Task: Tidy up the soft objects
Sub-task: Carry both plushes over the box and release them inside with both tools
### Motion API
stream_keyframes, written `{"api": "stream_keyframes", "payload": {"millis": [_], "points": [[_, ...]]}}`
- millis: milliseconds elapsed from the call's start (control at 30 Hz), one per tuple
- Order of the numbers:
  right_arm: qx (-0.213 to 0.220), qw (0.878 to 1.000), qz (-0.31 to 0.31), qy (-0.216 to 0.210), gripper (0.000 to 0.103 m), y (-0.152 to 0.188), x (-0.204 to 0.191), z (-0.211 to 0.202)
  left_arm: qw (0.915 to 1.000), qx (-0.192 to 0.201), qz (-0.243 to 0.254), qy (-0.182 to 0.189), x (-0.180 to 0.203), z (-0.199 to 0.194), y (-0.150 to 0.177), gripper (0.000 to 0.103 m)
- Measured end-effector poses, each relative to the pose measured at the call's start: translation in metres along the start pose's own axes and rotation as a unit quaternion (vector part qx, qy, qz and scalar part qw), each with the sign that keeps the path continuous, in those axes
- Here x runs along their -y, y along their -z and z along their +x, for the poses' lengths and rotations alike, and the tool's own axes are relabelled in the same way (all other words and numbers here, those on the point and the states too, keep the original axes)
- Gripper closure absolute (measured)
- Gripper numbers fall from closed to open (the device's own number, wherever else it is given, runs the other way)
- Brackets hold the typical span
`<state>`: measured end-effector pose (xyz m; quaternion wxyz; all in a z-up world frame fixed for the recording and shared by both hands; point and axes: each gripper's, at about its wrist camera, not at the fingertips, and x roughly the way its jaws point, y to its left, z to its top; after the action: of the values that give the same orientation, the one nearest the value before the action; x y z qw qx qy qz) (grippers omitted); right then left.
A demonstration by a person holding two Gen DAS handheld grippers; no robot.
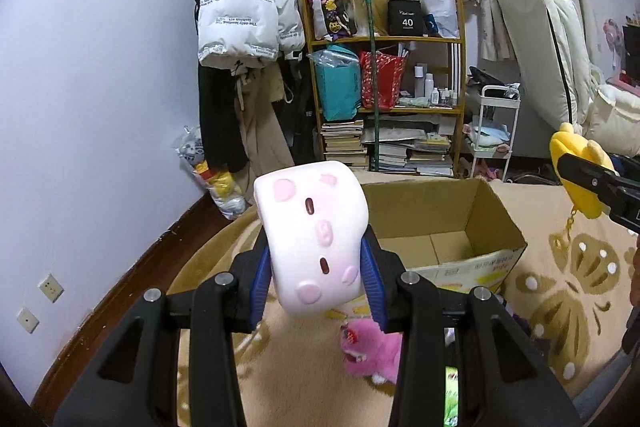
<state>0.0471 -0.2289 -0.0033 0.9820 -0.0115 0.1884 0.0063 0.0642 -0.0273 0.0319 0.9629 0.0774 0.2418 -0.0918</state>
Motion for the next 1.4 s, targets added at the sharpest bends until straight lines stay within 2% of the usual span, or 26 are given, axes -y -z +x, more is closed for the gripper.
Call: {"api": "stream_keyframes", "payload": {"millis": [433,667,967,1267,1367,1400], "points": [[0.011,1.0,0.011,-0.003,0.034,-0.021,0.011,0.056,0.9997,0.0,0.008,0.024,0.016,0.057,-0.023,0.064],[0.007,1.0,0.007,-0.016,0.033,-0.021,0.006,0.077,0.999,-0.013,0.007,0.042,0.027,0.079,-0.017,0.064],[-0.028,0.998,0.021,-0.049,0.032,-0.002,0.007,0.104,0.9973,-0.037,0.014,0.062,0.042,0.107,-0.01,0.063],[-0.068,0.995,0.041,-0.056,0.029,0.016,0.017,0.125,0.9956,-0.069,0.019,0.06,0.047,0.128,0.001,0.06],[-0.074,0.994,0.048,-0.061,0.028,0.018,0.019,0.126,0.9957,-0.071,0.02,0.055,0.048,0.129,0.002,0.056],[-0.075,0.994,0.048,-0.062,0.028,0.018,0.02,0.126,0.996,-0.069,0.02,0.052,0.048,0.128,0.002,0.051]]}}
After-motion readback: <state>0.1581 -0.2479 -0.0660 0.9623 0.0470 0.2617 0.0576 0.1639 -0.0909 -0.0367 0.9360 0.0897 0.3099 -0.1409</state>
